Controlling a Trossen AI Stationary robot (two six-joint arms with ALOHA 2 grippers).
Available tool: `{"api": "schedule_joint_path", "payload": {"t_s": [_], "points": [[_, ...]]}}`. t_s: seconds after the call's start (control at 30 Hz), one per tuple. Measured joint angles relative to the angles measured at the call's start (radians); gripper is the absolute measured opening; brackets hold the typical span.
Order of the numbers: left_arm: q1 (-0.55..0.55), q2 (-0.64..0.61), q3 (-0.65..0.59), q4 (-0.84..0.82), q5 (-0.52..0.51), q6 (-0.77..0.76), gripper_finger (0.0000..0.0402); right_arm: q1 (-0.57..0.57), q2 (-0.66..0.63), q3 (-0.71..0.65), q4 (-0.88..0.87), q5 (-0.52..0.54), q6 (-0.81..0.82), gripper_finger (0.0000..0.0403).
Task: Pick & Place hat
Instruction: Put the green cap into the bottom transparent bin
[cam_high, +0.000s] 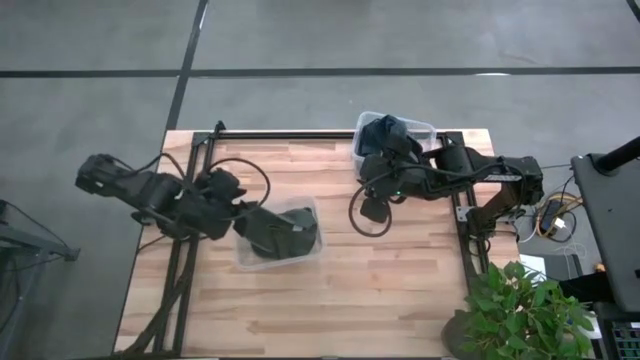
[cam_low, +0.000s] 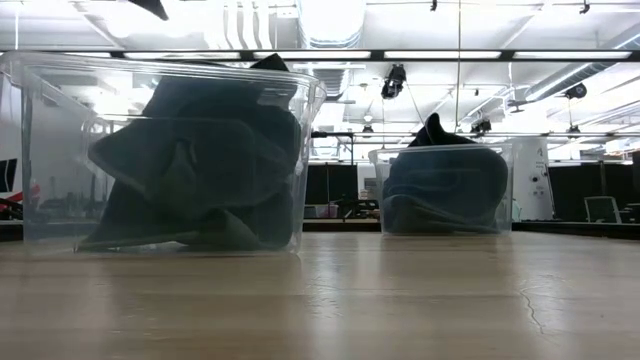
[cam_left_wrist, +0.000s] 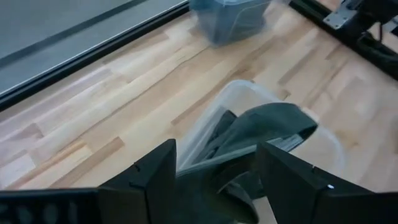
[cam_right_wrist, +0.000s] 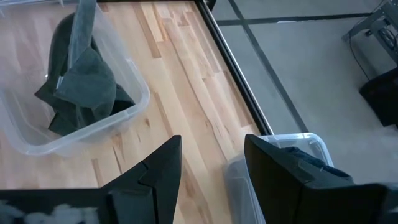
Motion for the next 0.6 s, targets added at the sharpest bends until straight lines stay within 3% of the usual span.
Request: {"api": "schedule_joint_path", "payload": {"t_s": [0.2, 0.43, 0.6], "points": [[0.019, 0.018, -0.125, 0.072, -0.008, -0.034, 0.0213, 0.000, 0.000, -0.005, 0.002, 0.000, 0.003, 0.0171], [0.021, 0.046, -0.248, 0.315, -0.052, 0.081, 0.0207, 0.000, 0.000, -0.026, 0.020, 0.000, 0.003, 0.0171], [0.027, 0.073, -0.279, 0.329, -0.109, 0.121, 0.0206, 0.000, 0.000, -0.042, 0.023, 0.000, 0.003, 0.0171]]}}
